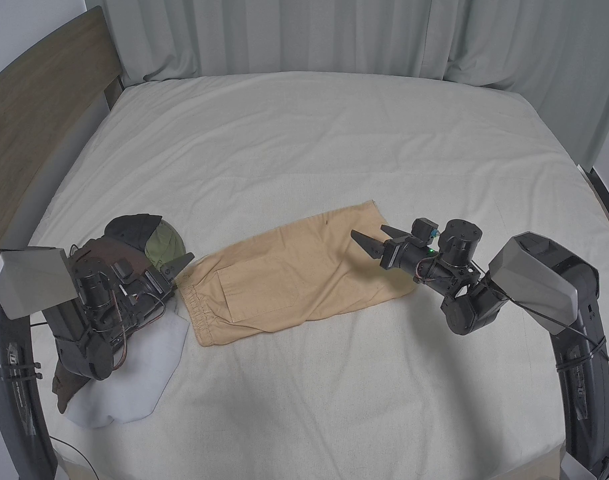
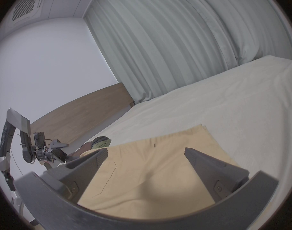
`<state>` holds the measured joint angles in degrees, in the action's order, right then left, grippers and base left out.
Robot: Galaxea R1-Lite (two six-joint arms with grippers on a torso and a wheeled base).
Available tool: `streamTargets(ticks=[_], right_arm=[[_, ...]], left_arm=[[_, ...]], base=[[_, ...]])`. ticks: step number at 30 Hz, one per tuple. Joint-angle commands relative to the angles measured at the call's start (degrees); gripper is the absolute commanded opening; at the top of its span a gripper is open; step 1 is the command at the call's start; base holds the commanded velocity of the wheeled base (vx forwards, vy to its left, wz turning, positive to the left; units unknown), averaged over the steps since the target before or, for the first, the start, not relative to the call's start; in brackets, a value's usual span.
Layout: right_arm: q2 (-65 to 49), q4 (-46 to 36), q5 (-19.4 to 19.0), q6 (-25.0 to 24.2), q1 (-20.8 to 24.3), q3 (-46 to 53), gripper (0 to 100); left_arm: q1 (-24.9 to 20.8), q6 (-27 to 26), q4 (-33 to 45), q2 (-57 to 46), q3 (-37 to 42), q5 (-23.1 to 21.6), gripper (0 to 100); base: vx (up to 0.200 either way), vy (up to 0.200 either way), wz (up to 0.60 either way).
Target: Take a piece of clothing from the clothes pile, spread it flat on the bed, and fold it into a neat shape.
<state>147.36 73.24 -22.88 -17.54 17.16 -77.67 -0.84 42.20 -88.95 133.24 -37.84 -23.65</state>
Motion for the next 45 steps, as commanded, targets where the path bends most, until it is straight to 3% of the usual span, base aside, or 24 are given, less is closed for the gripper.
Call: streamTargets(ticks=[1, 24, 33, 45], right_arm=[[0.21, 0.06, 0.91, -0.04, 0.5, 2.78, 100], [3.28, 15.0, 1.88, -0.04, 1.03, 22.73, 100], [3.02, 15.26, 1.7, -0.21, 1.64, 29.77, 100], [2.23, 15.44, 1.88, -0.3, 2.26, 31.79, 100]], left_arm=[[0.05, 0.25, -0.08, -4.13, 0.49, 0.01, 100], [-4.17, 0.34, 0.01, -23.12, 6.11, -0.52, 100], [-7.33, 0.25, 0.1, -27.42, 7.87, -0.34, 100], [-7.51, -2.83, 0.1, -26.9, 8.48, -0.26, 100]], base=[[0.0, 0.0, 0.0], [0.0, 0.0, 0.0], [0.0, 0.0, 0.0], [0.0, 0.0, 0.0]])
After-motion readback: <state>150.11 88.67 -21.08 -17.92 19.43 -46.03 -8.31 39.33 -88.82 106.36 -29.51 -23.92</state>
